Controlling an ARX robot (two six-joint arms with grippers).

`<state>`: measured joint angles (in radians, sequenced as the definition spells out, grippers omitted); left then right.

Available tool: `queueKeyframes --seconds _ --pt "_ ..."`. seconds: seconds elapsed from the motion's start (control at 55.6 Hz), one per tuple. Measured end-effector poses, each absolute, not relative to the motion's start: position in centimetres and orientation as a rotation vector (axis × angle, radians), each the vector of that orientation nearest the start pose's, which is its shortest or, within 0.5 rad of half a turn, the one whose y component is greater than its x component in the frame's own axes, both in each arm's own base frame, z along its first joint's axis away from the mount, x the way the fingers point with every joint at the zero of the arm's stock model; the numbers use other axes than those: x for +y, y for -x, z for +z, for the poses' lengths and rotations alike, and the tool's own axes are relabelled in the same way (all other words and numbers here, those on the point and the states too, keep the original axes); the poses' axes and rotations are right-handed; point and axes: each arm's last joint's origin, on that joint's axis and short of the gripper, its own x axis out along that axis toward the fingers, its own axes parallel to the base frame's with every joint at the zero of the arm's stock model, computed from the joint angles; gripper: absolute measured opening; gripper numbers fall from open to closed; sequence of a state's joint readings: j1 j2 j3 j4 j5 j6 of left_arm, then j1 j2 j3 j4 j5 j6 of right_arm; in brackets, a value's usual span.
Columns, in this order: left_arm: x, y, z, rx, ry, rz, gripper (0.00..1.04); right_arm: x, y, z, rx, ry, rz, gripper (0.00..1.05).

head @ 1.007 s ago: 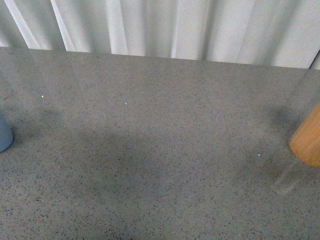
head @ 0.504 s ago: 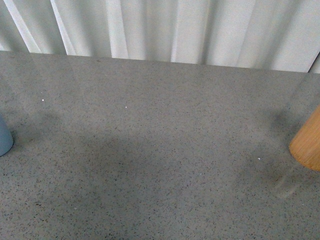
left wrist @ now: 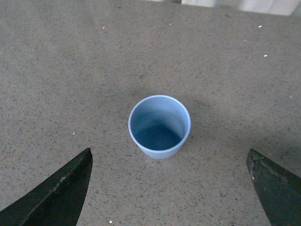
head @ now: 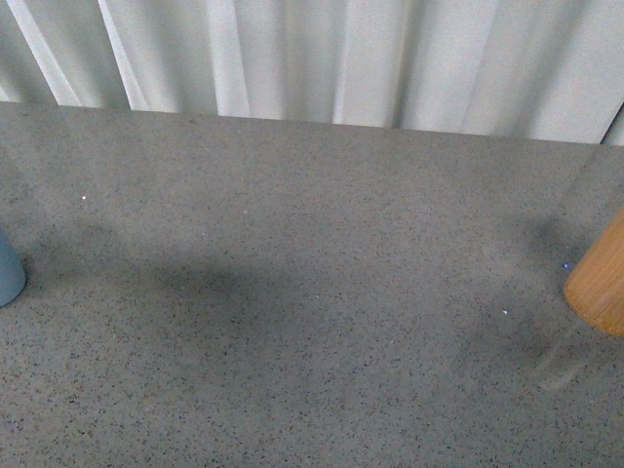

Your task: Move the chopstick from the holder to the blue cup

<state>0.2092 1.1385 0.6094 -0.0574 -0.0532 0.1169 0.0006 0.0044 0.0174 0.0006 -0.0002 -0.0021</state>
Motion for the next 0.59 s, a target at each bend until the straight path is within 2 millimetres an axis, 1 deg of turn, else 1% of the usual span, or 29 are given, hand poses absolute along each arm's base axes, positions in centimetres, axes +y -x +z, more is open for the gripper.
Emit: queueKeyframes --seconds 0.126,0.27,0.45,0.594 --pt "6.1 -25.3 21.8 0.684 -0.085 0.216 0.98 0.0 -9.7 16.9 -0.014 0.002 0.001 0.95" --pt "7.1 -27.5 21.3 0.770 -0.105 0.216 0.98 0.0 -9.7 16.9 -0.014 0.002 0.001 0.95" --pt "8.0 -29.2 20.3 0.848 -0.132 0.210 0.98 0.0 -9.7 16.9 -0.014 0.002 0.001 0.95" --pt "8.9 -30.5 18.4 0.920 -0.129 0.231 0.98 0.0 -9.7 16.9 -0.014 0.002 0.001 0.95"
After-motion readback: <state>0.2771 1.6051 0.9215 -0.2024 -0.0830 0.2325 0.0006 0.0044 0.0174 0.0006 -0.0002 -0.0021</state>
